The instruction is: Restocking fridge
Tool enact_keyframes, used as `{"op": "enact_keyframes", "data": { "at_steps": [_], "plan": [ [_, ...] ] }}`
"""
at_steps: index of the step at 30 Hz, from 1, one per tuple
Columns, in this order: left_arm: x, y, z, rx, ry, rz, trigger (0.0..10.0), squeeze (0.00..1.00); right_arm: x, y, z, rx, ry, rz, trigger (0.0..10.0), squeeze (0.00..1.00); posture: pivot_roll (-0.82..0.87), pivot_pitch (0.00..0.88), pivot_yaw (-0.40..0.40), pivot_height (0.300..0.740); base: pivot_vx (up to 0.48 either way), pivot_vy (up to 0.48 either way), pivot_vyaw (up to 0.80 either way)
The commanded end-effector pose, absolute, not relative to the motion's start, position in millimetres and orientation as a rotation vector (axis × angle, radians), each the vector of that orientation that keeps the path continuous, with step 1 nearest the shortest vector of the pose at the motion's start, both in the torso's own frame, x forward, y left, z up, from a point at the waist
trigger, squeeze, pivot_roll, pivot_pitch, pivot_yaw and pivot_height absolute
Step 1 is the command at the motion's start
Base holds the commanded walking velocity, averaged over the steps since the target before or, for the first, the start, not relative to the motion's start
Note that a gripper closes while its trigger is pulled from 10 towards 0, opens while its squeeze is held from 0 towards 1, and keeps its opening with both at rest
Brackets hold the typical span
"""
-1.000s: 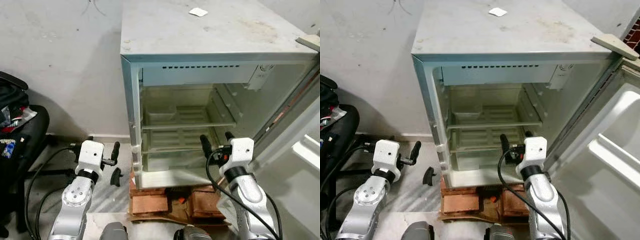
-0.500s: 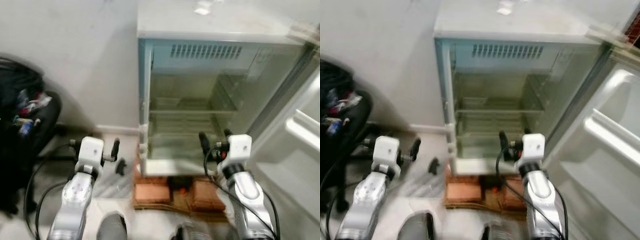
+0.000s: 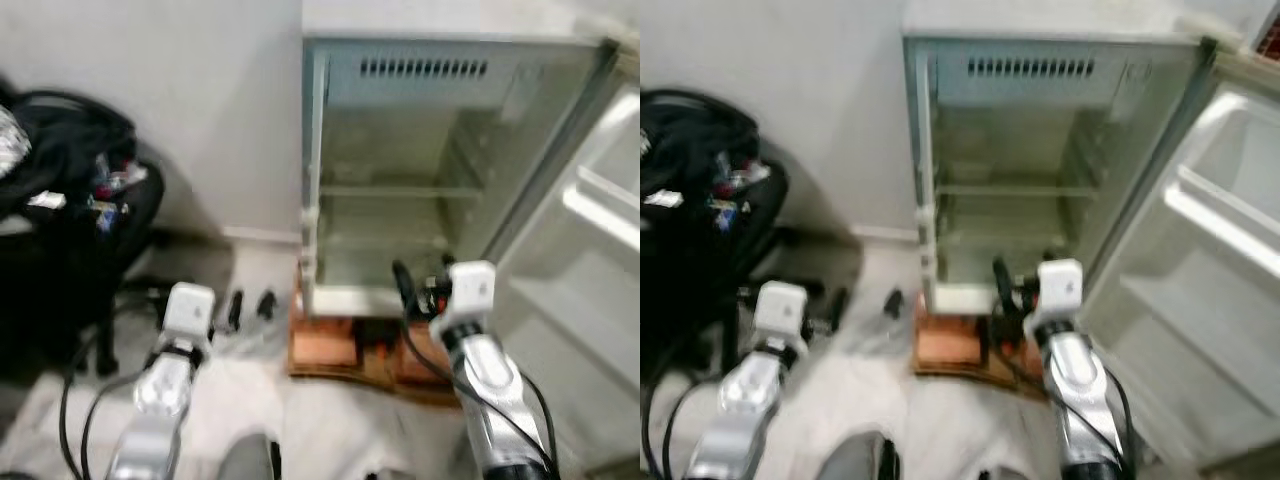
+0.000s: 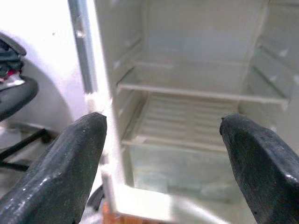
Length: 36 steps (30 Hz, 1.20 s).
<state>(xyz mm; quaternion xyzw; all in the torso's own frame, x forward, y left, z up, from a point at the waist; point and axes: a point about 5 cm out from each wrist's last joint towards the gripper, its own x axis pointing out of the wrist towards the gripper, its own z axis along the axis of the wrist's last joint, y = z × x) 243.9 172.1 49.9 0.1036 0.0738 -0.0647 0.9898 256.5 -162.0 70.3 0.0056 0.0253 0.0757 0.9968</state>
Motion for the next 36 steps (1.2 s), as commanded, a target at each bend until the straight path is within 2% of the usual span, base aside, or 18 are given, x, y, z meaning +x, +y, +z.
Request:
{"op": "enact_keyframes", "data": {
  "at_steps": [1, 4, 7, 12, 15, 28, 36],
  "plan": [
    [250, 176, 58, 0.239, 0.120, -0.122, 10.0, 0.00, 261, -162, 75, 0.009, 0.029, 0.143, 10.0, 0.00, 0.07, 0.036, -0.020, 0.740, -0.240, 0.000, 0.00],
    [253, 184, 63, 0.297, 0.100, -0.127, 10.0, 0.00, 265, -165, 84, 0.007, -0.006, 0.120, 10.0, 0.00, 0.07, 0.054, -0.015, 0.740, 0.000, 0.000, 0.00],
    [253, 195, 65, 0.263, 0.102, -0.120, 10.0, 0.00, 265, -169, 84, 0.031, -0.001, 0.080, 10.0, 0.00, 0.06, 0.056, -0.008, 0.740, 0.000, 0.000, 0.00],
    [253, 189, 55, 0.253, 0.128, -0.187, 10.0, 0.00, 260, -168, 77, 0.018, 0.015, 0.107, 10.0, 0.00, 0.05, 0.052, -0.005, 0.740, 0.000, 0.000, -0.44],
    [252, 186, 53, 0.249, 0.133, -0.190, 10.0, 0.00, 261, -168, 77, 0.021, 0.015, 0.104, 10.0, 0.00, 0.05, 0.047, -0.009, 0.740, 0.000, -0.391, -0.77],
    [248, 180, 44, 0.223, 0.173, -0.180, 10.0, 0.00, 266, -171, 76, -0.004, 0.020, 0.126, 10.0, 0.00, 0.05, 0.043, -0.020, 0.740, 0.000, -0.478, 0.00],
    [251, 177, 45, 0.224, 0.178, -0.193, 10.0, 0.00, 271, -159, 74, 0.039, 0.028, 0.170, 10.0, 0.00, 0.05, 0.045, -0.014, 0.740, -0.030, -0.432, 0.00]
  ]
}}
